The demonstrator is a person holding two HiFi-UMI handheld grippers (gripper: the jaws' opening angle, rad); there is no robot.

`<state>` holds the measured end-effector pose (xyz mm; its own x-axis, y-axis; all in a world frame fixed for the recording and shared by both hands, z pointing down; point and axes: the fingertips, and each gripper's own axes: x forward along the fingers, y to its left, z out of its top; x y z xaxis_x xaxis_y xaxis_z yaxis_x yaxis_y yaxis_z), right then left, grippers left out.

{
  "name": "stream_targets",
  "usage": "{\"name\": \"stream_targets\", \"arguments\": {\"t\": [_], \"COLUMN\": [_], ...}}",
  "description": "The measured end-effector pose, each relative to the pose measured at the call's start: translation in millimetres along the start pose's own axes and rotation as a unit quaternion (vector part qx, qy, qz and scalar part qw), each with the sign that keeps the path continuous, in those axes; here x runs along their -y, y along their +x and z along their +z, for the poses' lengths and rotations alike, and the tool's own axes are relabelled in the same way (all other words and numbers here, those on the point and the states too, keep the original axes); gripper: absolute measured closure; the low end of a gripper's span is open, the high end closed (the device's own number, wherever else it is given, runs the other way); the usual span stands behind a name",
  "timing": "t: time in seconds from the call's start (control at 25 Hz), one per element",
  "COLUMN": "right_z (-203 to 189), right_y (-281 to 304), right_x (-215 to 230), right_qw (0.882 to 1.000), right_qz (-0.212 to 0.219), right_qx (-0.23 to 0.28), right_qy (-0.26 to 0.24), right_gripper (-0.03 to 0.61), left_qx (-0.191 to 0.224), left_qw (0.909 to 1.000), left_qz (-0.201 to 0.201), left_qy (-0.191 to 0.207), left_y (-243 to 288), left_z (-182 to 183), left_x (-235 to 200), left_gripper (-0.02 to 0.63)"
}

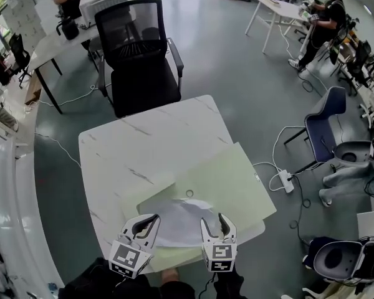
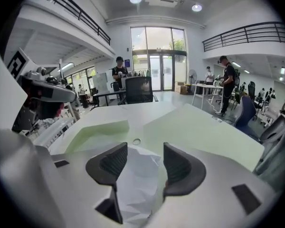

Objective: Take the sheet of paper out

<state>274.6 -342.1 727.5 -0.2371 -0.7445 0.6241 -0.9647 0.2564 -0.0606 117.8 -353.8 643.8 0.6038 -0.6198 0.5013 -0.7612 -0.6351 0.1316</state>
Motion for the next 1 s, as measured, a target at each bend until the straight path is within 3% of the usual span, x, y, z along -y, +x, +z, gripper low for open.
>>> {"name": "stream_targets", "arguments": {"t": [0.16, 0.48, 0.64, 0.76, 0.8, 1.0], "right_z": [-14.1, -28.4, -37.1, -37.6, -37.0, -32.3], "right_y": [27.5, 53.0, 57.4, 54.6, 53.0, 46.5], "right_x": [1.9, 7.6, 9.4, 11.1, 11.4, 9.6], "right_qw": [0.999, 0.996, 0.995, 0.995, 0.995, 0.996], "right_qz": [0.024, 0.032, 0.029, 0.021, 0.020, 0.025], "right_qx": [-0.041, -0.078, -0.089, -0.085, -0.084, -0.078], "right_qy": [-0.019, -0.034, -0.039, -0.044, -0.045, -0.044], "right_gripper": [0.270, 0.262, 0.334, 0.514, 0.543, 0.549], "left_qx": [-0.006, -0.011, -0.013, -0.013, -0.013, -0.010], "left_qw": [1.0000, 0.9999, 0.9998, 0.9998, 0.9998, 0.9997], "left_qz": [0.004, 0.009, 0.011, 0.012, 0.013, 0.018], "left_qy": [-0.003, -0.009, -0.009, -0.009, -0.009, -0.010], "left_y": [3.9, 6.7, 5.5, 3.1, 2.1, -2.8], "left_z": [-4.3, -6.3, -9.5, -11.2, -11.1, -6.6], "left_x": [-1.2, -1.5, -1.5, -2.1, -2.0, -1.9], "left_gripper": [0.589, 0.589, 0.589, 0.589, 0.589, 0.589]}}
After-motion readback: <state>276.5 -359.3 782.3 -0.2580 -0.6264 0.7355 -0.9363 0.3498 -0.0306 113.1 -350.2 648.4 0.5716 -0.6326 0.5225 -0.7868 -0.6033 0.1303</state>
